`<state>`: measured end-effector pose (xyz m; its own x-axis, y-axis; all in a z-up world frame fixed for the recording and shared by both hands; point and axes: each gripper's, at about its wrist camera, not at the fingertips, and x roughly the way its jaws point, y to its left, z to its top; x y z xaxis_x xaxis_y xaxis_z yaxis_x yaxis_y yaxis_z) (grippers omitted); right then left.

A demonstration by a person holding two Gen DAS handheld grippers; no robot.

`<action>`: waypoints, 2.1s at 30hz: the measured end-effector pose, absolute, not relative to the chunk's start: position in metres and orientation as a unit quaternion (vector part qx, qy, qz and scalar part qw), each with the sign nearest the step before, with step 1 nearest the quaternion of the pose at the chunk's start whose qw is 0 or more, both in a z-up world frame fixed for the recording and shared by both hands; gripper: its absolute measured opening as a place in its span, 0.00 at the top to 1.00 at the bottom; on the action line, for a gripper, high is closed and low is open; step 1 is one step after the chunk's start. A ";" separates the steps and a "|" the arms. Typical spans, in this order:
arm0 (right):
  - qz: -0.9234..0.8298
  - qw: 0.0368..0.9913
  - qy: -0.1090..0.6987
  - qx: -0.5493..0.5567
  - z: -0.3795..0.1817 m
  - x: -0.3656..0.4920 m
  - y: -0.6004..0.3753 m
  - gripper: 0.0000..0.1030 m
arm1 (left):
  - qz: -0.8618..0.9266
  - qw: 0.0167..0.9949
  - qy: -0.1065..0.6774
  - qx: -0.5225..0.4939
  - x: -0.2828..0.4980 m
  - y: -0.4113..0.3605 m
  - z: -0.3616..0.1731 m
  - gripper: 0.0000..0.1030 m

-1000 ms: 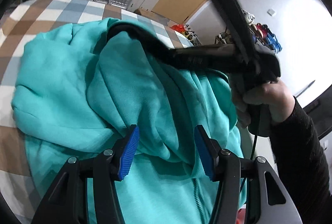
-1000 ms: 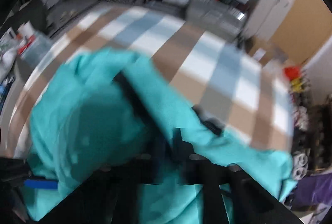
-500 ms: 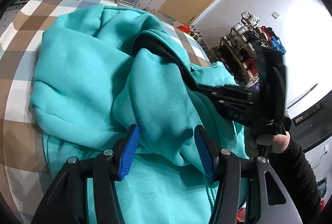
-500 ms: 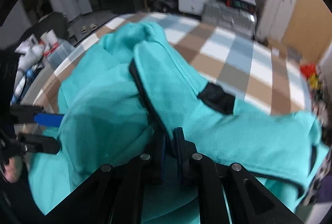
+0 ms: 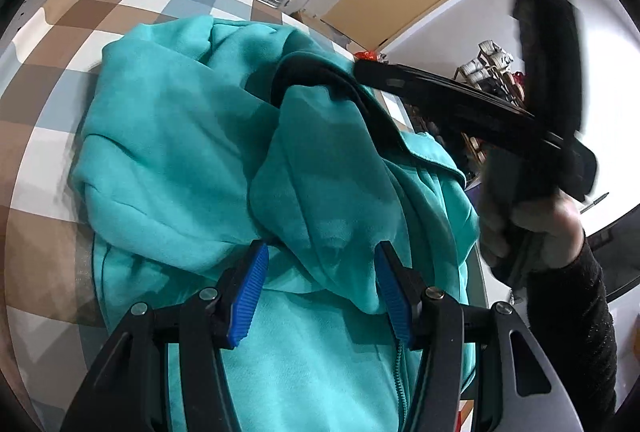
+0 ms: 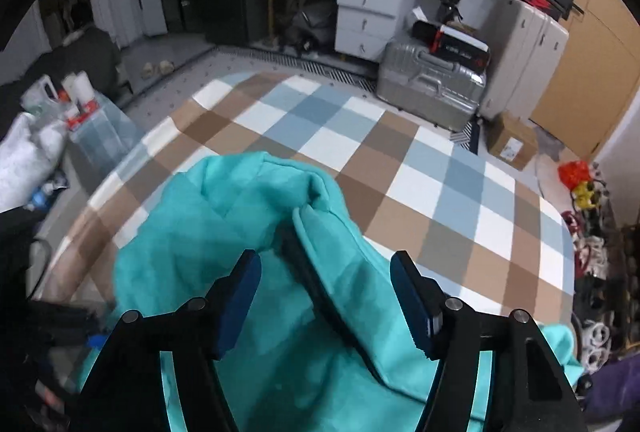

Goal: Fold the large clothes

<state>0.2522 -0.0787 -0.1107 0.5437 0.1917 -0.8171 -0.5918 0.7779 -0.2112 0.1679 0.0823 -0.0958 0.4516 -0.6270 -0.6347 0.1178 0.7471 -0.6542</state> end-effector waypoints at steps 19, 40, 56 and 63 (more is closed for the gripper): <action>0.316 0.810 0.398 -0.293 -0.122 0.195 -0.077 0.99 | -0.201 0.796 0.468 -0.328 0.171 0.108 -0.104 0.52; 0.182 0.790 0.575 -0.113 -0.158 0.272 -0.182 0.88 | -0.204 0.798 0.463 -0.328 0.177 0.102 -0.103 0.52; 0.107 0.866 0.482 -0.080 -0.092 0.272 -0.259 0.57 | -0.249 0.827 0.425 -0.272 0.188 0.051 -0.087 0.52; 0.078 0.839 0.521 -0.137 -0.152 0.264 -0.257 0.60 | -0.245 0.823 0.432 -0.277 0.194 0.050 -0.091 0.52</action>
<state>0.2641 -0.2570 -0.1520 0.4454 -0.0118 -0.8952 -0.2733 0.9504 -0.1485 0.1938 0.0503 -0.0912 0.5071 -0.6424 -0.5746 0.1641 0.7265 -0.6673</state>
